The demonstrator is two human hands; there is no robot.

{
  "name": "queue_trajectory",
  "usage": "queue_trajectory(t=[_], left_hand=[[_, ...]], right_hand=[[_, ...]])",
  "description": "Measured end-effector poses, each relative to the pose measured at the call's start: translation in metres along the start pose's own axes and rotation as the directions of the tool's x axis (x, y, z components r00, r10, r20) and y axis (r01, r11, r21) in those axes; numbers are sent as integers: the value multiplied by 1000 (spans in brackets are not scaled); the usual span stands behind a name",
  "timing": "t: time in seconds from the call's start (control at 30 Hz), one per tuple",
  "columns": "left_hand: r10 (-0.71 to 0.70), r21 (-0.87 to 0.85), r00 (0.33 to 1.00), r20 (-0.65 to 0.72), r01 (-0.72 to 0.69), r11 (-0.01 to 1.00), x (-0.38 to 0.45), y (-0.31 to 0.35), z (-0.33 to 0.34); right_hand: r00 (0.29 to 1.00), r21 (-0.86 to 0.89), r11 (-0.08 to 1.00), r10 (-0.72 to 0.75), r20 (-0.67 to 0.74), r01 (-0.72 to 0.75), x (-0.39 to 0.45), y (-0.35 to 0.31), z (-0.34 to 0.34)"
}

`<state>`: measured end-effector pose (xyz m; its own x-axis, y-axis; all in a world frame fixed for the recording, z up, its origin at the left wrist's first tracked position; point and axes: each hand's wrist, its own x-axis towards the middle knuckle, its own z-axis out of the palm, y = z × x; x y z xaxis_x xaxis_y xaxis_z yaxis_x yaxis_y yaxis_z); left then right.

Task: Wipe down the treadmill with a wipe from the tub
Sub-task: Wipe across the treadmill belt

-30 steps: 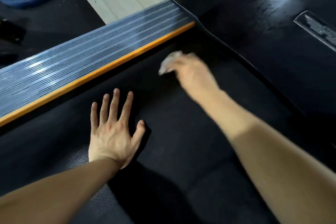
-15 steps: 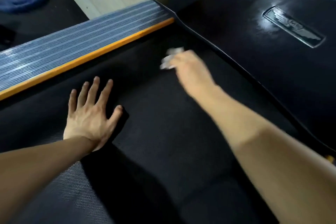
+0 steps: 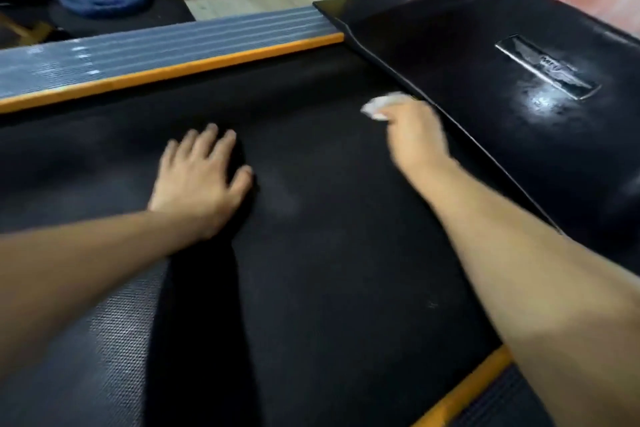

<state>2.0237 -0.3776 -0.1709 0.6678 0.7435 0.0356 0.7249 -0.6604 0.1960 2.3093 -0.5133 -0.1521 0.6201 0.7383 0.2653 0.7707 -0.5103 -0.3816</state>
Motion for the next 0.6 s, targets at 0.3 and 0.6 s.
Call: queue_trajectory(t=[0.3, 0.6], left_hand=[[-87, 61, 996, -18, 88, 994, -45, 41, 26], [-89, 58, 996, -29, 91, 994, -47, 46, 26]], right_hand=[[910, 291, 889, -398, 113, 353, -74, -62, 16], [980, -42, 979, 200, -16, -200, -32, 36, -23]])
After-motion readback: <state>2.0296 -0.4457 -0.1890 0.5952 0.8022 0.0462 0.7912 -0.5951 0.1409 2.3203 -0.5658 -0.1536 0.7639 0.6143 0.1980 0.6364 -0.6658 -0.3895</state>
